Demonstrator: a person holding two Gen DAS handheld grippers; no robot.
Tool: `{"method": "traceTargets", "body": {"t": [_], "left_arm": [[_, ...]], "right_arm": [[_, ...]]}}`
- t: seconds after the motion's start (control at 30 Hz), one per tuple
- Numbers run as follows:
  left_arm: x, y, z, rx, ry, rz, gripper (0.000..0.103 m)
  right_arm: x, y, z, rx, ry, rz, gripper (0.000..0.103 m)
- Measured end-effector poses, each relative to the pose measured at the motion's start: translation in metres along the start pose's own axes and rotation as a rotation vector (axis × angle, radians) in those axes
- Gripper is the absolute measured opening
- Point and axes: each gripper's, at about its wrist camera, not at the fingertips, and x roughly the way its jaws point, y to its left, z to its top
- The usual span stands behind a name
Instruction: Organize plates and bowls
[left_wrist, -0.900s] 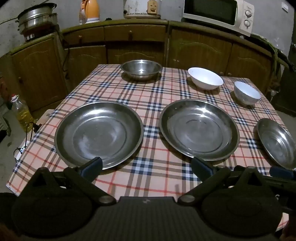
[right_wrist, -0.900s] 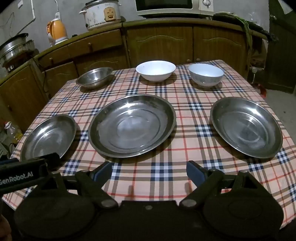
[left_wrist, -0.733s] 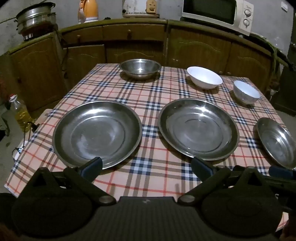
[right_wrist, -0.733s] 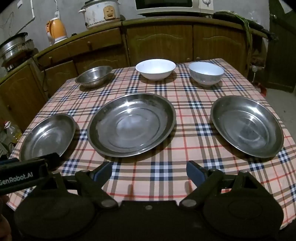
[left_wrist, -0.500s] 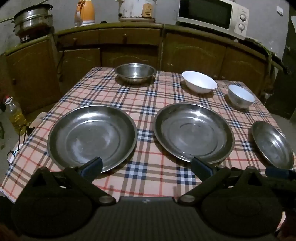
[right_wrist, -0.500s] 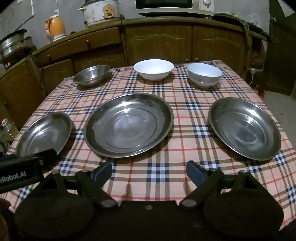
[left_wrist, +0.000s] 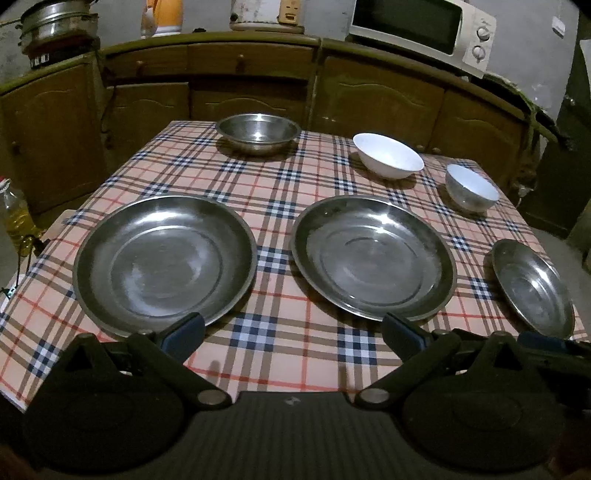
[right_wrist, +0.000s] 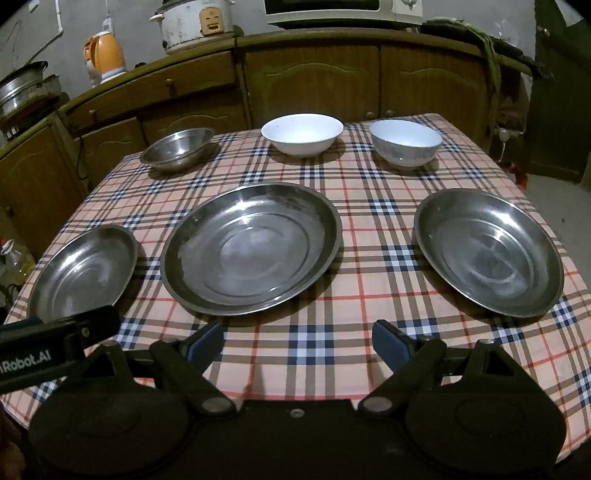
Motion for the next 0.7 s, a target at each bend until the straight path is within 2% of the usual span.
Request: {"method": "traceTargets", "body": {"t": [0.5,0.7], "left_arm": [[0.015,-0.001,0.003,0.002,0.005,0.016,0.103],[0.026,0.004,0.009,0.002,-0.007,0.046,0.103]], "right_arm": [[0.016,-0.009,0.0,0.025,0.026,-0.005,0.103],[0.025,-0.023,0.004,0.059,0.002,-0.017,0.103]]}}
